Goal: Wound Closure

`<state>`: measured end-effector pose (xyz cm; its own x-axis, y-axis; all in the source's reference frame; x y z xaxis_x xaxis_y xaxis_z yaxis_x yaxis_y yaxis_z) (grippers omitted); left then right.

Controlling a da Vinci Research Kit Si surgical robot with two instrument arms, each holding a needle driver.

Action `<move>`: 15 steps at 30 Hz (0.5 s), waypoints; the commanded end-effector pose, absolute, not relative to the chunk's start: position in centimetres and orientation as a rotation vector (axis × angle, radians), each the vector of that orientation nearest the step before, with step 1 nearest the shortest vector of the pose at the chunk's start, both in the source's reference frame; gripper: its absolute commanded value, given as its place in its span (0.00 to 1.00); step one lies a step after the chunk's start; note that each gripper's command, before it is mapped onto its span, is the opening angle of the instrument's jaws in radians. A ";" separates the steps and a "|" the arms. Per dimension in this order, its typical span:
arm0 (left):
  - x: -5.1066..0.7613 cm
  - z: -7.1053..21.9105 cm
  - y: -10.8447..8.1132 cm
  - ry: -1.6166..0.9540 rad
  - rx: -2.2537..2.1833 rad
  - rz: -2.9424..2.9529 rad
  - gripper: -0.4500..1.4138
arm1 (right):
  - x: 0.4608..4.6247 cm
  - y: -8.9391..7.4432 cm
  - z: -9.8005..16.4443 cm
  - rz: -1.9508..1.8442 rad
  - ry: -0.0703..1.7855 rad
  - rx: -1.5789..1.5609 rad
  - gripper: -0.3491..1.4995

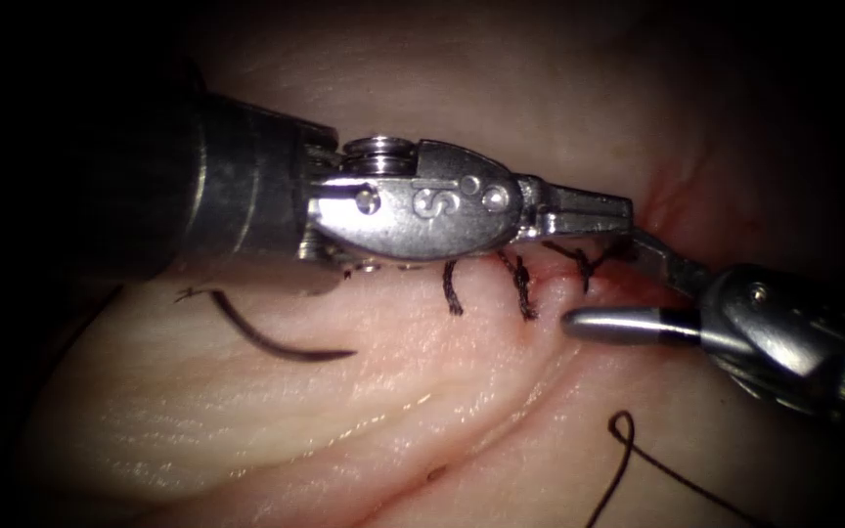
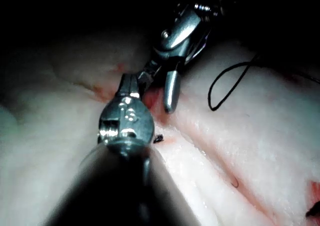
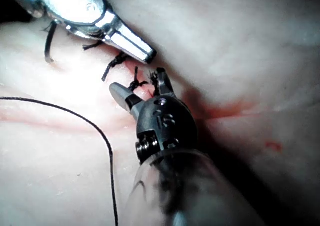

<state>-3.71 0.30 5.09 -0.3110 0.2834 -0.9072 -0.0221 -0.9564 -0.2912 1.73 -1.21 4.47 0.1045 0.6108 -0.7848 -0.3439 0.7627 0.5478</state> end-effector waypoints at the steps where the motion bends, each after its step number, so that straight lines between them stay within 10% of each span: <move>1: -3.76 5.1 0.3 -0.330 -1.723 2.373 0.00 | 1.84 -1.2 4.5 0.713 1.298 0.249 0.76; 15: -3.70 5.2 0.3 -0.377 -1.762 2.323 0.00 | 2.15 -1.1 4.6 0.669 1.344 0.241 0.79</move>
